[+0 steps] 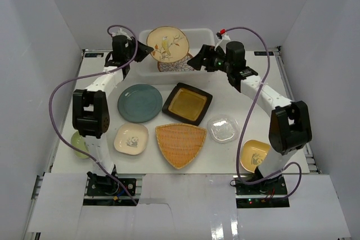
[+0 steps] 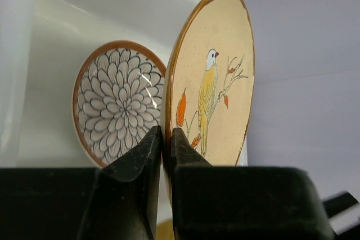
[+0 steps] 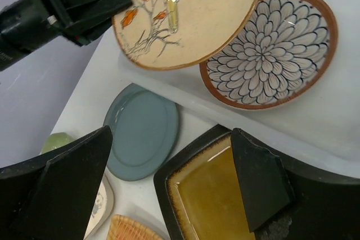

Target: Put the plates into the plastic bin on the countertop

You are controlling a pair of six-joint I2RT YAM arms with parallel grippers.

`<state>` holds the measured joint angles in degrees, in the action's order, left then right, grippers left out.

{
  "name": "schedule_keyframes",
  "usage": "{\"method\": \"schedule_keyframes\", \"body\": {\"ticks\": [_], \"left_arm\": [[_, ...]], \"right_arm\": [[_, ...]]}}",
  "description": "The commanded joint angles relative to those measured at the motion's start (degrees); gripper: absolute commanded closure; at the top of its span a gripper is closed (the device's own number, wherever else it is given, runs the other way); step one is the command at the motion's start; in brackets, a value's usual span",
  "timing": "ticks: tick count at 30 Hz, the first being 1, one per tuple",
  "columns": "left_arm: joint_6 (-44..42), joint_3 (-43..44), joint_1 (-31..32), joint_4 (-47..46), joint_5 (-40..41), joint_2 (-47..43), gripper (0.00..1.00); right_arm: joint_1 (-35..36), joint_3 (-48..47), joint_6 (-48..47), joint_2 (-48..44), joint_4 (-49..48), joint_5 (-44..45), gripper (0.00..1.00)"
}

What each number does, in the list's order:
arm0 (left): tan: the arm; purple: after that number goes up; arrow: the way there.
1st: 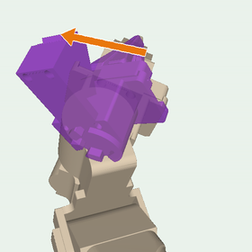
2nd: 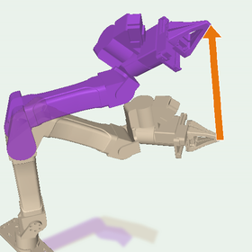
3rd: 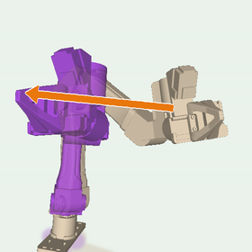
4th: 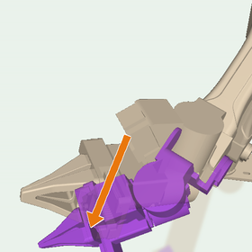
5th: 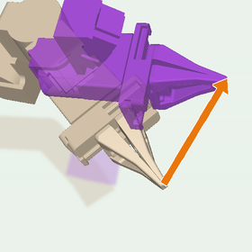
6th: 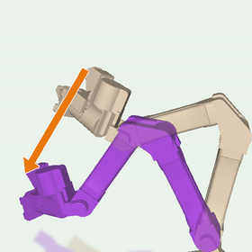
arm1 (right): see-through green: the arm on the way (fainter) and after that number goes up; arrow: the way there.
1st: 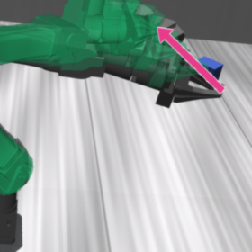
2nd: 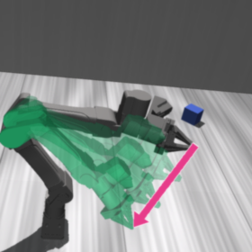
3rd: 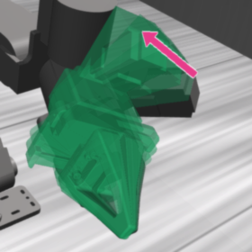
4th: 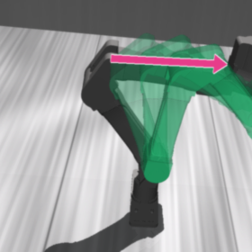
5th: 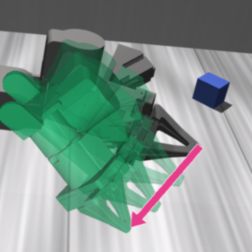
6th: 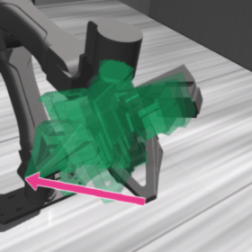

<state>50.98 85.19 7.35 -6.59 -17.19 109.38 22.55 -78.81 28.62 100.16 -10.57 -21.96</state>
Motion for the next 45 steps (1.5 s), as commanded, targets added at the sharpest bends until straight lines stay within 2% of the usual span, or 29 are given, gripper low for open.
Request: {"method": "schedule_keyframes", "body": {"ticks": [1, 6, 10, 15, 18, 19, 20, 21, 22, 25, 26, 30, 35, 40, 45], "left_arm": [[-1.49, 10.86, 3.01, -0.37, 1.71, 3.80, 1.00], [-5.01, 23.15, 5.56, 6.05, 4.97, 13.73, 1.00], [-5.45, 29.40, 7.14, 9.13, 5.59, 18.74, 1.00], [-6.07, 32.67, 7.94, 11.86, 7.26, 21.83, 1.00], [-6.33, 32.50, 7.94, 12.48, 7.61, 22.54, 1.00], [-6.33, 32.24, 7.94, 12.57, 8.05, 22.63, 0.97], [-6.25, 31.71, 7.94, 12.57, 8.05, 22.63, 0.86], [-6.33, 31.62, 7.85, 12.48, 7.96, 22.72, 0.79], [-6.42, 31.62, 7.85, 12.39, 7.53, 22.80, 0.65], [-6.42, 31.62, 7.94, 12.22, 6.04, 22.63, 0.44], [-6.51, 31.53, 7.94, 12.13, 5.68, 22.54, 0.34], [-7.56, 30.31, 7.85, 12.04, 5.33, 20.44, 0.16], [-9.23, 29.68, 7.41, 12.04, 3.49, 17.62, 0.02], [-11.34, 30.74, 6.27, 13.71, 0.41, 15.17, 0.02], [-14.94, 31.44, 3.82, 15.55, -2.05, 11.56, 0.02]], "right_arm": [[-1.27, 3.91, -2.87, -6.55, -1.91, 4.64, 0.09], [-2.68, 10.85, -3.22, -12.08, -2.88, 6.48, 0.09], [-3.12, 14.72, -3.13, -15.08, -3.49, 7.27, 0.09], [-3.65, 21.93, -2.08, -16.31, -3.58, 8.42, 0.15], [-4.35, 26.85, 0.20, -16.49, -5.16, 9.30, 0.21], [-4.53, 28.17, 1.08, -16.49, -6.03, 8.86, 0.23], [-4.70, 29.49, 2.91, -16.40, -7.09, 8.51, 0.25], [-4.96, 32.20, 3.98, -16.23, -9.53, 7.90, 0.30], [-5.14, 33.44, 4.86, -15.88, -10.69, 7.37, 0.30], [-5.76, 35.12, 7.06, -12.63, -12.11, 6.14, 0.31], [-5.93, 35.12, 7.32, -10.62, -12.37, 5.61, 0.31], [-6.02, 34.86, 9.34, -6.04, -13.77, 4.21, 0.30], [-6.02, 36.00, 13.73, -1.47, -18.60, 1.83, 0.29], [-6.11, 36.97, 19.09, 2.40, -23.61, -1.07, 0.29], [-6.11, 36.79, 22.88, 5.31, -28.10, -2.57, 0.33]]}}
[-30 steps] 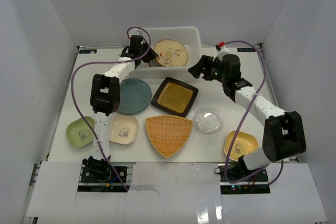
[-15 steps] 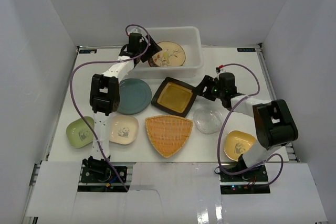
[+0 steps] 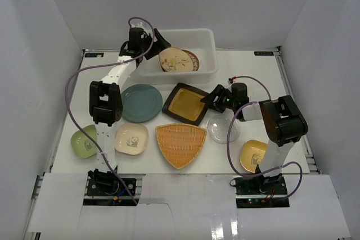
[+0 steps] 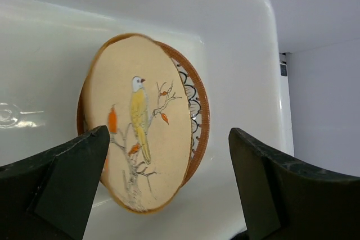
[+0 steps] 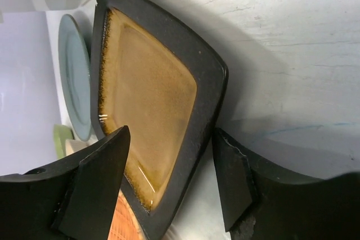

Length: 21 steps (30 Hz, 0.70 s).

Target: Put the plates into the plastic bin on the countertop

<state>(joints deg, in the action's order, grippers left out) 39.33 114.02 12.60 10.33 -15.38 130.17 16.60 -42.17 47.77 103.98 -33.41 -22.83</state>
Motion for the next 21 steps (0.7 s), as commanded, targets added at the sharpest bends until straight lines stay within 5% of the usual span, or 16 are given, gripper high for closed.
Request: {"method": "schedule_keyframes", "body": {"ticks": [1, 10, 21], "left_arm": [[-5.56, 3.75, -1.79, 0.73, -3.96, -9.67, 0.02], [-10.59, -3.78, -5.57, 6.63, -6.60, -18.18, 0.02], [-12.79, -40.07, -11.62, 14.89, 10.37, -45.08, 0.04]], "right_arm": [[-0.16, 0.25, 4.26, 2.09, -5.96, -1.78, 0.34], [-0.08, 1.66, 10.15, 6.40, -12.82, -2.66, 0.45], [-0.34, 3.23, 14.19, 4.74, -20.20, -3.71, 0.92]]}}
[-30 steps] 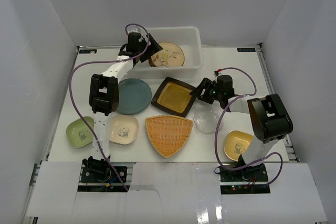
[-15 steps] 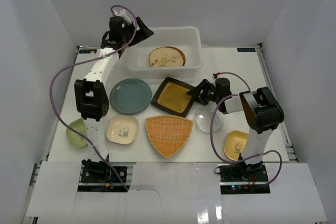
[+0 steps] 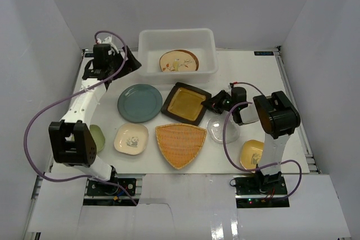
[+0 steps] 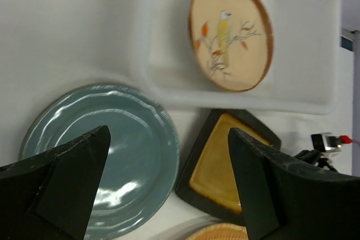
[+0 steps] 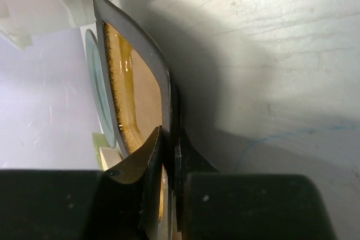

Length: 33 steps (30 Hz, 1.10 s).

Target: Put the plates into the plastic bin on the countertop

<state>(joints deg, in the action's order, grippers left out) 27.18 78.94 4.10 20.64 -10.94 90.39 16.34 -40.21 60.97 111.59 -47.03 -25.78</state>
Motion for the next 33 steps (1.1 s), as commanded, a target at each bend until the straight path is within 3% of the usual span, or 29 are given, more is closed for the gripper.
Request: {"method": "schedule_keyframes", "body": {"ticks": [1, 3, 12, 24, 29, 33], "left_arm": [[-0.11, -9.81, -3.91, 4.84, 5.84, -6.62, 0.05], [1.11, -15.10, -9.35, 5.54, 4.54, -9.43, 0.07], [3.32, -24.35, -13.23, 4.59, 9.97, -10.06, 0.09], [6.48, -28.13, -18.60, -4.99, -7.24, 0.40, 0.11], [8.15, -27.52, -19.04, -7.02, -12.70, 4.97, 0.18], [9.65, -26.29, -19.04, -7.55, -14.28, 7.87, 0.23]], "right_arm": [[-0.17, 2.14, 2.65, -4.52, -7.72, -0.94, 0.92], [-0.17, 3.37, 6.33, -6.98, -11.67, -1.81, 0.92], [-0.61, 4.70, 11.19, -18.94, -15.47, -0.33, 0.92], [-0.78, 5.06, 3.11, -36.69, -0.80, -2.78, 0.92], [-0.87, -0.92, 1.70, -38.20, 2.11, -3.58, 0.92], [-0.87, -8.29, -0.23, -33.03, 4.92, -2.87, 0.92]]}}
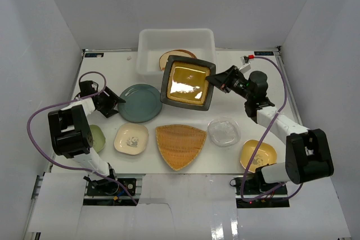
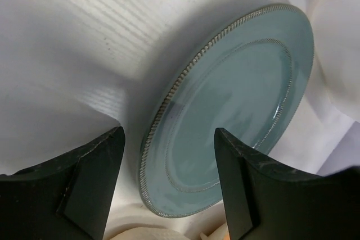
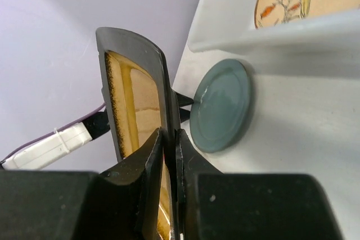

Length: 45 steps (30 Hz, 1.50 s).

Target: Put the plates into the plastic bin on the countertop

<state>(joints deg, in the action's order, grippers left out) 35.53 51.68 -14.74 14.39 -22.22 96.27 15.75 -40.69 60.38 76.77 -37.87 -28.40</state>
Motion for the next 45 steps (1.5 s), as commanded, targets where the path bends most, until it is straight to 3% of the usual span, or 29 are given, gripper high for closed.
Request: {"method": "schedule_keyframes", "body": {"ticks": [1, 8, 14, 19, 22, 28, 34, 35, 38, 39, 43, 45], "left_arm": [[1.47, 1.05, -0.11, -1.56, -2.92, 2.34, 0.25], [3.49, -0.79, -0.20, -4.28, -4.15, 4.10, 0.33], [3.32, -1.58, -0.11, -4.28, -2.40, 3.93, 0.45], [3.32, -1.67, -0.11, -3.76, -1.60, 4.72, 0.48], [3.14, -1.32, -0.11, -3.41, -1.25, 5.33, 0.49], [3.49, -1.49, -0.20, -3.49, -0.81, 5.69, 0.53], [3.76, -1.93, -0.20, -4.37, -1.16, 5.77, 0.64], [3.85, -2.02, -0.20, -4.55, -0.99, 5.86, 0.67], [3.85, -2.20, -0.11, -4.81, -0.90, 5.42, 0.76], [3.93, -2.37, -0.20, -4.90, -0.81, 5.16, 0.83], [4.02, -3.25, -0.20, -5.69, -0.81, 2.71, 1.00], [4.02, -3.95, -0.11, -5.87, -0.72, 1.47, 1.00]], "right_arm": [[-0.28, -9.92, -0.26, 3.28, -3.28, 0.01, 0.92], [-0.19, -28.90, -3.25, 20.04, 2.53, 3.26, 0.92], [-0.02, -51.92, -8.17, 37.79, 14.10, 8.97, 0.92], [0.25, -74.39, -10.71, 50.82, 23.17, 10.47, 0.92], [0.42, -82.76, -10.90, 58.64, 26.87, 10.65, 0.92], [1.13, -83.15, -10.81, 62.79, 26.88, 10.30, 0.92], [2.44, -80.08, -9.66, 63.59, 25.21, 9.06, 0.91], [2.62, -78.77, -9.93, 63.41, 25.21, 9.33, 0.88], [2.88, -75.95, -10.46, 62.27, 24.25, 9.95, 0.64], [2.97, -73.68, -10.46, 61.84, 23.81, 9.95, 0.51], [2.88, -68.93, -11.33, 58.24, 21.87, 10.65, 0.26], [2.80, -67.95, -12.04, 57.18, 22.13, 11.09, 0.13]]}}
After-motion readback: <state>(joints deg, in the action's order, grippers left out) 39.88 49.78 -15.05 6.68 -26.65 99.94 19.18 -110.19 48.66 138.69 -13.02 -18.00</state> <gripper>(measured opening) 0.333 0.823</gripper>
